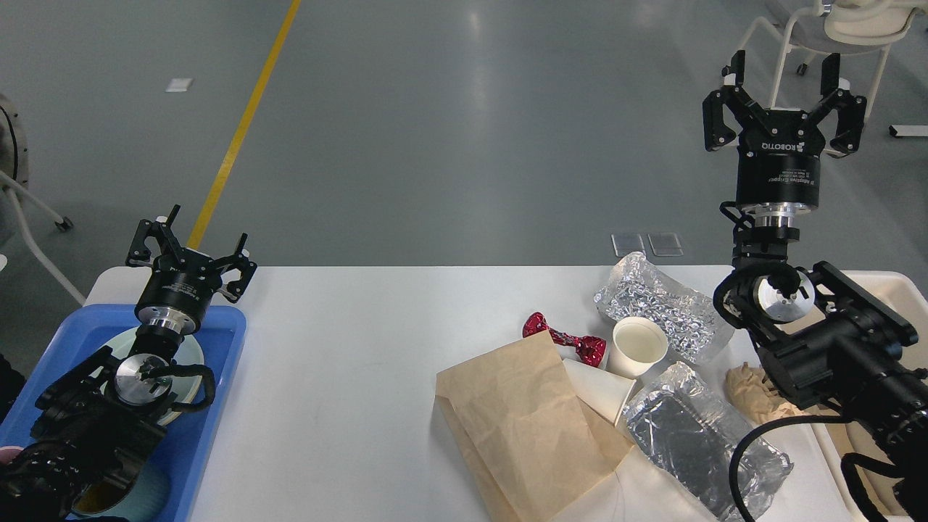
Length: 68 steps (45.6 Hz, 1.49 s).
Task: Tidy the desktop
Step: 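Raise the right gripper and swing it toward the brown paper bag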
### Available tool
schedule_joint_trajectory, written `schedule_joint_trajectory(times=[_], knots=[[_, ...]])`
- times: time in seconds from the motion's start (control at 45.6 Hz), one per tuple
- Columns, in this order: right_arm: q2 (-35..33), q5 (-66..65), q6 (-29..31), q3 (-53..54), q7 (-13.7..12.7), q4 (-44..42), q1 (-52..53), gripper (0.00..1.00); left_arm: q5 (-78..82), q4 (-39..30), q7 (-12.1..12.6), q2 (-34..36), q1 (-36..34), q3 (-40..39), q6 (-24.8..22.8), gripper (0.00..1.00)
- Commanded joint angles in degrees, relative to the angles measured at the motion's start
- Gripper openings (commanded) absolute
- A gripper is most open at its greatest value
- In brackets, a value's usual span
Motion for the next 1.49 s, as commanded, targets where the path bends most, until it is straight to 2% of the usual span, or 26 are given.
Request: schedule_joint_trajectory(times=[0.0,0.044,0.088,0.175,0.285,0.372,0.548,0.832,0.942,1.03,1.095,1.205,1.271,1.293,1.358,1.424,1.468], knots=[[-0.9,-1.0,-14.9,-8.3,-3.9,-4.3,6.0,1.0,0.0,0.0,0.0,0.0,0.0,0.0,0.0,0.99],[-1.9,-1.0,-20.0,-9.8,-4.1,-5.1,7.9,1.0,0.0,0.0,0.0,0.0,0.0,0.0,0.0,0.99],[-3.6,-1.0,-22.1,-9.9,-4.1,-5.8,8.7,1.0,0.0,0.0,0.1,0.0,0.0,-0.1,0.0,0.99],[-6.6,-1.0,-21.8,-8.8,-4.0,-7.6,9.4,1.0,0.0,0.0,0.1,0.0,0.0,-0.1,0.0,0.99],[-7.1,-1.0,-21.6,-7.2,-4.1,-10.0,8.8,1.0,0.0,0.0,0.1,0.0,0.0,0.0,0.0,0.99],[-6.0,-0.6,-22.0,-7.2,-4.0,-12.5,8.1,1.0,0.0,0.0,0.0,0.0,0.0,0.0,0.0,0.99],[0.6,-0.7,-23.0,-7.7,-4.1,-15.2,8.7,1.0,0.0,0.0,0.0,-0.1,0.0,-0.1,0.0,0.99],[1.1,-1.5,-23.1,-9.0,-9.2,-15.1,8.1,1.0,0.0,0.0,0.0,-0.1,0.0,-0.1,0.0,0.99],[0.8,-3.8,-25.3,-14.0,-12.1,-14.7,9.9,1.0,0.0,0.0,0.0,-0.1,0.0,-0.1,0.0,0.99],[0.1,-10.3,-24.0,-22.7,-17.2,-13.5,16.5,1.0,0.0,0.0,0.0,-0.1,0.0,-0.1,0.0,0.99],[-1.2,-21.0,-23.3,-33.8,-20.8,-12.8,24.7,1.0,0.0,0.0,0.0,-0.1,0.0,-0.1,0.0,0.99],[-1.7,-40.2,-20.4,-55.4,-21.3,-11.7,41.1,1.0,0.0,0.0,0.1,-0.1,0.0,-0.1,0.0,0.99],[-0.9,-47.1,-15.1,-70.8,-21.2,-11.5,50.9,1.0,0.0,0.0,0.1,-0.1,0.0,-0.1,0.0,0.99],[1.0,-48.0,-10.2,-82.5,-20.6,-10.7,58.0,1.0,0.0,0.0,0.1,-0.1,0.0,-0.1,0.0,0.99],[4.3,-47.7,-2.7,-98.8,-17.4,-6.5,66.8,1.0,0.0,0.0,0.0,-0.1,0.0,-0.1,0.0,0.99],[6.9,-47.3,3.0,-110.7,-11.1,1.2,74.7,1.0,0.0,0.0,0.0,-0.1,0.0,0.0,0.0,0.99],[8.3,-46.7,4.1,-115.7,-8.9,8.4,79.1,1.0,0.0,0.0,0.0,-0.1,0.0,-0.1,0.0,0.99]])
